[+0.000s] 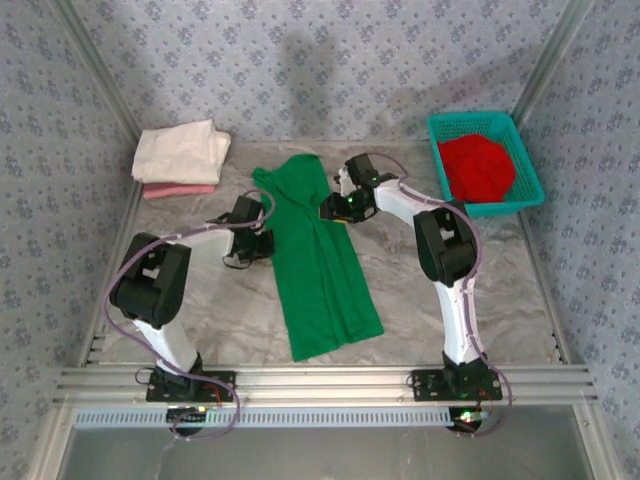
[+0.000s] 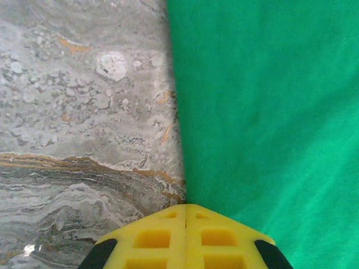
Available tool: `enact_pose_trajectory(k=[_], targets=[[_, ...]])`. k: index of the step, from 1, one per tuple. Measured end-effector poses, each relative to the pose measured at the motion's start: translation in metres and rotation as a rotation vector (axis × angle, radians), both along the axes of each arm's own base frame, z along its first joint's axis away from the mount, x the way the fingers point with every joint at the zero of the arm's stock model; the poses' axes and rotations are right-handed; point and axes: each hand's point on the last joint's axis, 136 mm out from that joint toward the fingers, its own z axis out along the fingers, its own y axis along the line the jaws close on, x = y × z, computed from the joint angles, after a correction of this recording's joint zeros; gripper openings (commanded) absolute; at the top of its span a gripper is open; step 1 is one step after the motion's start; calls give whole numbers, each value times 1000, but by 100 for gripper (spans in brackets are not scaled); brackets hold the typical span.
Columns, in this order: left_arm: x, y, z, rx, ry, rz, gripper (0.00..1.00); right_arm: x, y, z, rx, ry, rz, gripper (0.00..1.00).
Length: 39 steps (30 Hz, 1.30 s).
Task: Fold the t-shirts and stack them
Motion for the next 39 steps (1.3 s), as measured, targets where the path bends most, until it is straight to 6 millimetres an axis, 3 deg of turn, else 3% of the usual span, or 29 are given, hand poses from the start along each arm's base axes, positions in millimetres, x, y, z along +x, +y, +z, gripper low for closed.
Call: enact_pose_trajectory(k=[13,18,30,39], targets=[[-2,3,0,-15,-37,31,0,-20,29,-1,61,31,101,44],[-5,8,1,-8,-37,43,0,-28,44,9,87,24,152,41],[-14,40,2,24,-21,114,0,-55,74,11,91,61,213,40],[-15,43,3,28,-16,117,0,-77,88,5,99,124,214,39]])
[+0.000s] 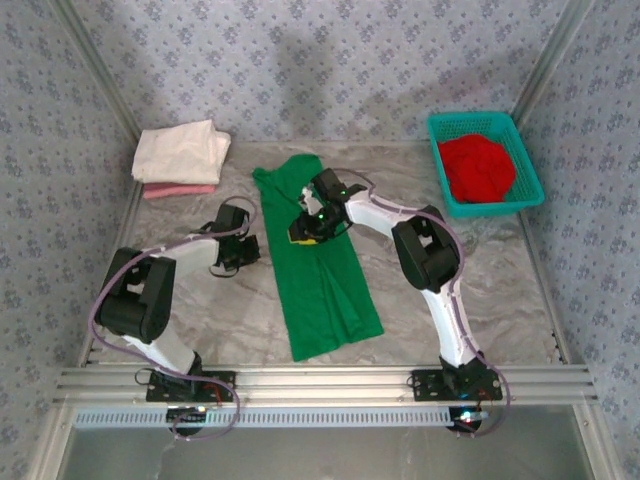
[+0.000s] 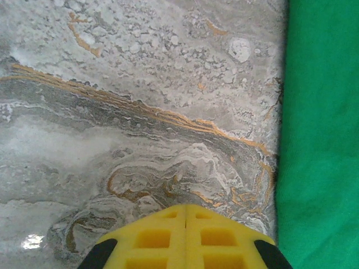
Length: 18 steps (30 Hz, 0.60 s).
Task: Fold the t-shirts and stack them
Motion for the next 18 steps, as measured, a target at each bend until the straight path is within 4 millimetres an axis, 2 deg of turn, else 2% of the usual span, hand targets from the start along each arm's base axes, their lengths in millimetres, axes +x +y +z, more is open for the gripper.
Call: enact_pose_trajectory(k=[3,6,9,11,13,14,16,18], targets=[[2,-1,2,-2,-6,-1,0,-13,-3,16,13,-1,-2,39],[5,-2,5,-3,-14,-3,0,-21,-12,52,58,-42,-18,40],[7,-2,8,-3,-20,-5,0,-27,-37,92,113,-100,-66,43],[8,-2,8,-3,-20,-5,0,-31,-62,105,120,-133,-112,44],[7,-2,8,-3,-20,-5,0,-34,-84,102,100,-138,-151,45],[7,-2,8,-3,-19,-6,0,-37,-94,93,79,-129,-165,45],[6,-1,7,0,-13,-9,0,-51,-107,66,30,-87,-162,48],[3,-2,6,1,-4,-15,0,-73,-116,36,-26,-31,-131,53]])
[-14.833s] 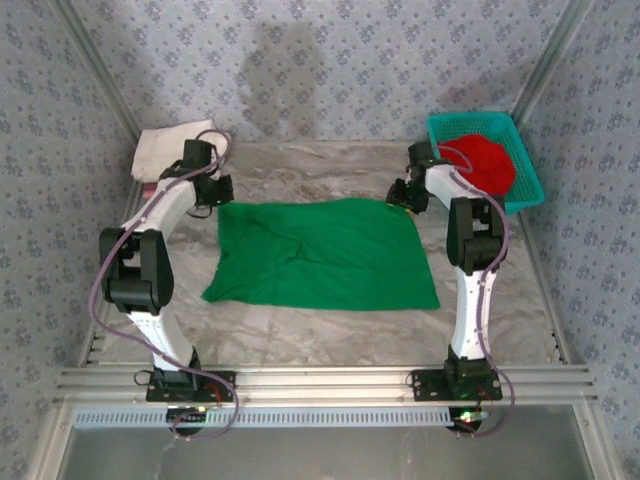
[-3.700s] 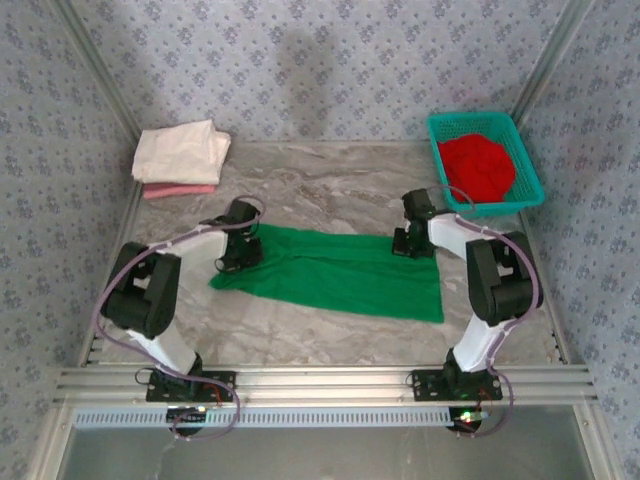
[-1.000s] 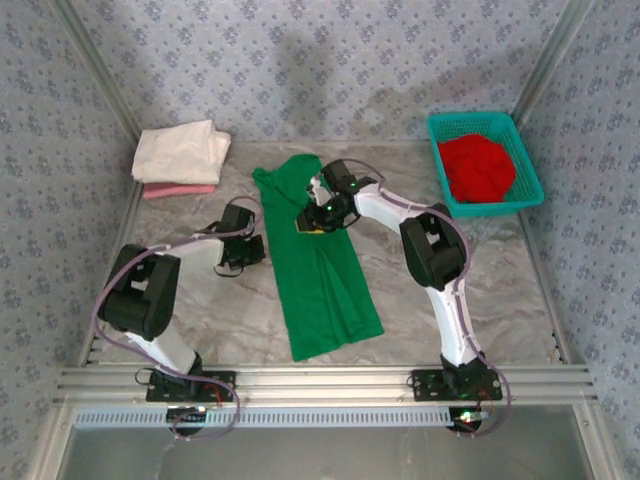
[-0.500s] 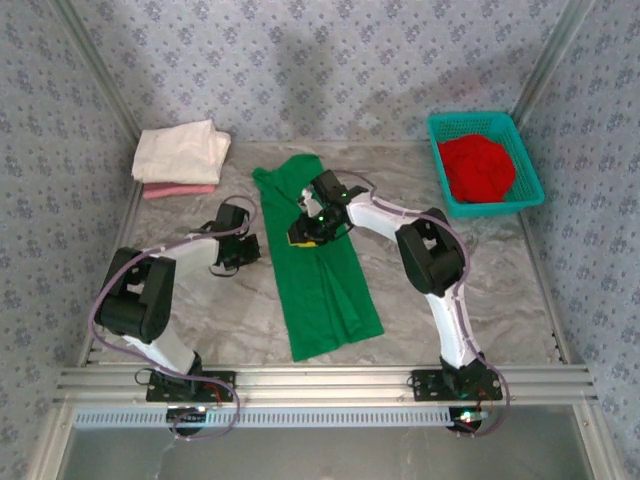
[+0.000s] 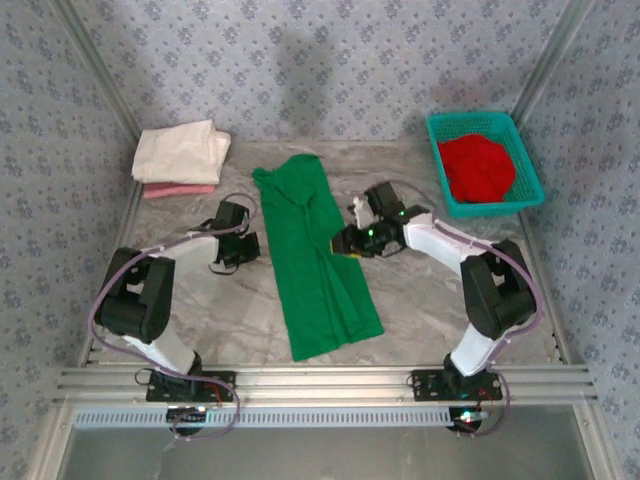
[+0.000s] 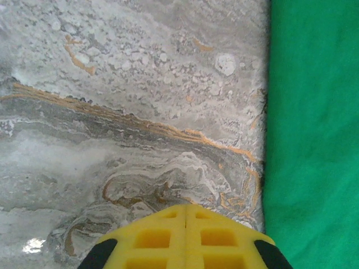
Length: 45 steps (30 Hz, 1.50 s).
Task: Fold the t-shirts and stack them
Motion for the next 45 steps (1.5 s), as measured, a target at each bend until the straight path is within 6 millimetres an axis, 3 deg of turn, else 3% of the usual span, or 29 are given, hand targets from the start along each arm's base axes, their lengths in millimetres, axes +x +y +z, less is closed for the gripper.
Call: enact_pose_trajectory(k=[2,6,11,13,15,17,20,22,31,37,40,45], targets=[[-3,-2,1,-6,5,-17,0,-28,-6,-26,-54,53,54,55],[-23,-10,24,-15,-43,-79,0,-60,-10,-51,-96,85,120,57],[-60,-53,69,-85,-151,-237,0,-65,-13,-57,-98,69,138,52],[-73,-70,74,-115,-156,-287,0,-64,-11,-56,-91,53,147,46],[-88,-84,63,-125,-117,-320,0,-66,-7,-54,-78,51,161,42],[-103,-88,39,-115,-47,-327,0,-71,-1,-52,-60,54,183,37],[-128,-71,0,-73,63,-281,0,-86,9,-49,-28,67,239,20],[-140,-59,-14,-46,107,-248,0,-95,14,-48,-15,81,268,16],[-132,-48,4,-23,26,-202,0,-128,23,-25,-1,78,350,11],[-130,-42,10,0,-1,-185,0,-141,32,-25,3,79,396,9],[-128,-38,16,13,-29,-176,0,-149,39,-34,4,91,422,9],[-110,-28,29,37,-90,-139,0,-182,50,-69,-9,166,504,8]])
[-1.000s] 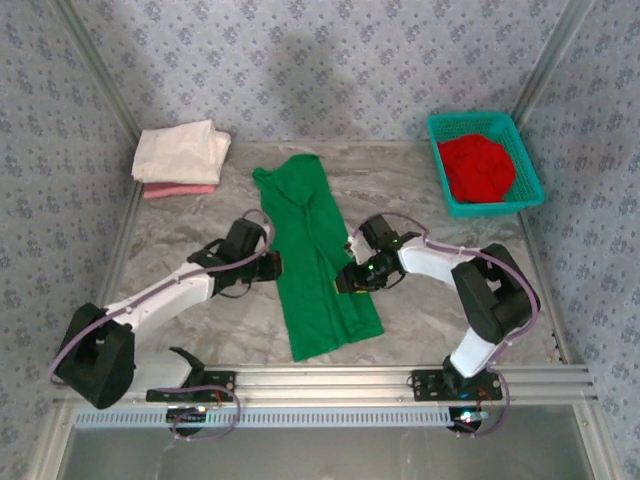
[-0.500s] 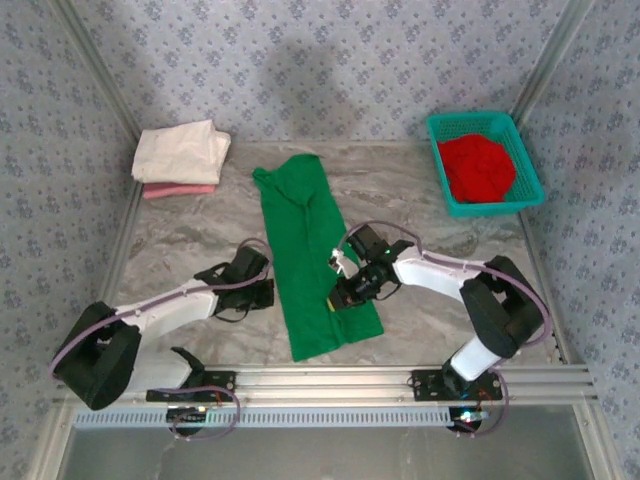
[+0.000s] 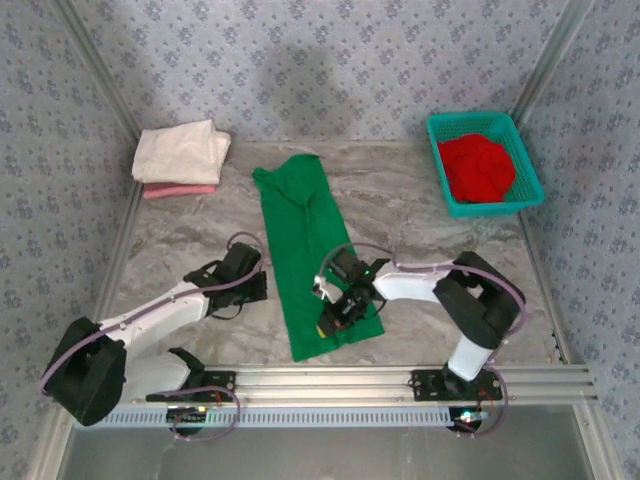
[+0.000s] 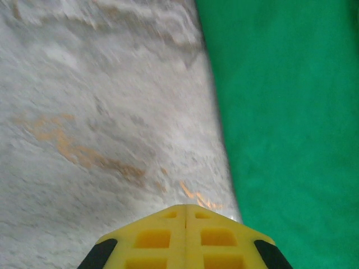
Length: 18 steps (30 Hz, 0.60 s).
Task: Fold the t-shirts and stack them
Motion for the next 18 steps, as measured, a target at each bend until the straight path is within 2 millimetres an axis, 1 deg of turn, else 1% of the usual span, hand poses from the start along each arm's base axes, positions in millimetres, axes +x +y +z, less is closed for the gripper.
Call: enact_pose_trajectory(k=[2,6,8,9,11,12,13,15,16,18], targets=[[11,3,8,0,-33,16,0,-13,6,-7,2,23,33,9],[31,4,25,-1,-87,26,0,-19,22,3,56,-1,74,10],[41,4,33,-9,-114,30,0,-16,26,16,90,-22,76,11],[46,4,37,-11,-130,31,0,-12,28,27,116,-43,67,11],[55,5,42,-14,-151,36,0,3,29,51,174,-91,33,10],[61,5,44,-15,-157,39,0,17,28,67,207,-123,-1,10],[69,6,46,-14,-156,44,0,36,26,81,238,-153,-49,7],[87,4,49,-15,-157,49,0,79,17,104,275,-207,-166,0],[100,2,51,-9,-156,52,0,109,8,112,268,-242,-245,0],[129,-4,55,-3,-161,61,0,168,-8,120,215,-304,-388,0]])
